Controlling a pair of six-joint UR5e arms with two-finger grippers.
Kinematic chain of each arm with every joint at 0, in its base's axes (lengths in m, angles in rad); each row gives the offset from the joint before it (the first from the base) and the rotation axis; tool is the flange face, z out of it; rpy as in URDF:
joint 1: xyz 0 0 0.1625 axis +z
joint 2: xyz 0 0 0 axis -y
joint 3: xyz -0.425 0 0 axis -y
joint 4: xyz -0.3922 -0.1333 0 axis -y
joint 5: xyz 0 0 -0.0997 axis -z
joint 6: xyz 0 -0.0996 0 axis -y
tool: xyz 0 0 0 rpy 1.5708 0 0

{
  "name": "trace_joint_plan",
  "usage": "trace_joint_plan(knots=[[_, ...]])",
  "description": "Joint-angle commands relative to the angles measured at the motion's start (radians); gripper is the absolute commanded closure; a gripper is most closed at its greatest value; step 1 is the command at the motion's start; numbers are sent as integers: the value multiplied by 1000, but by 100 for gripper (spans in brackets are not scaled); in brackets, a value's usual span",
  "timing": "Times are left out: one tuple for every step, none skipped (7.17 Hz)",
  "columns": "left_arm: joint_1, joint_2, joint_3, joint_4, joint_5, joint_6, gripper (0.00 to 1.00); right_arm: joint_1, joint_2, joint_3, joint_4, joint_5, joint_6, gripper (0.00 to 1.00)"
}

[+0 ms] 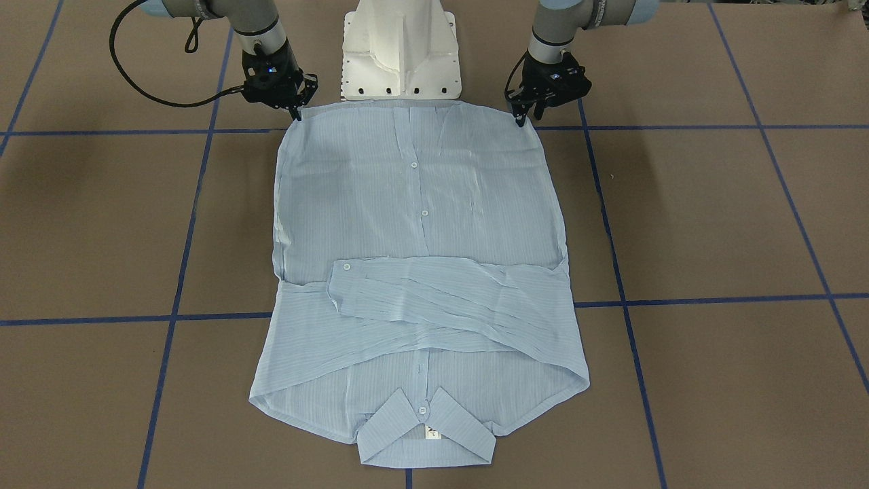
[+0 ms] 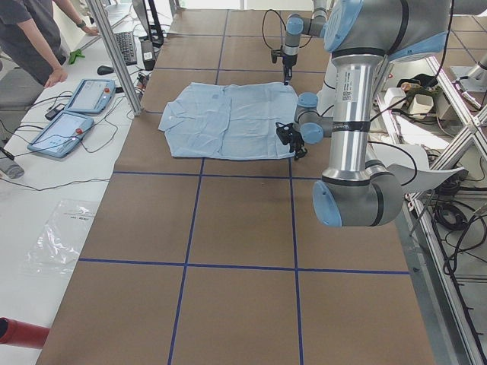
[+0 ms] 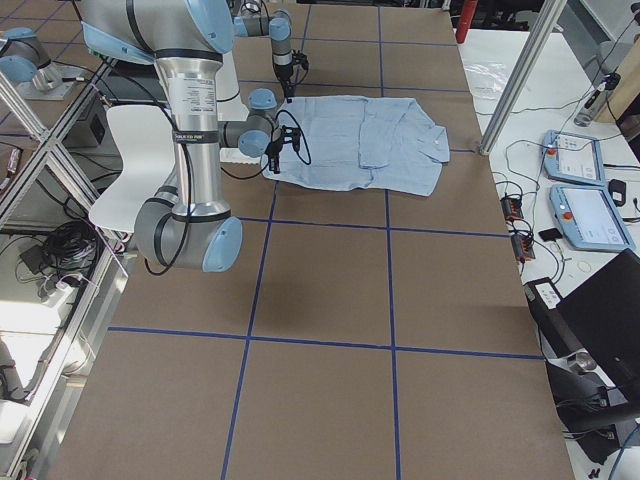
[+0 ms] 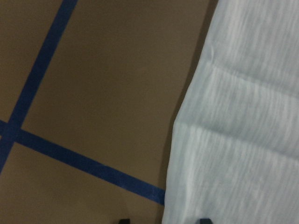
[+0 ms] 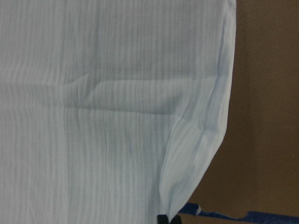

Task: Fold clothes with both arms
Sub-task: 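Grasp the near hem corners with both grippers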

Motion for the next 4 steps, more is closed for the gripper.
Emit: trace_joint_plan(knots=[[1,-1,0,0,0,0,70,4,0,0,0,2,0,100],[1,-4,0,1,0,-1,81,6,0,0,0,1,0,100],[1,-7,-3,1,0,-1,99,6,-2,0,0,2,0,100],[-1,-9,-11,0,0,-1,100,7,-2,1,0,2,0,100]])
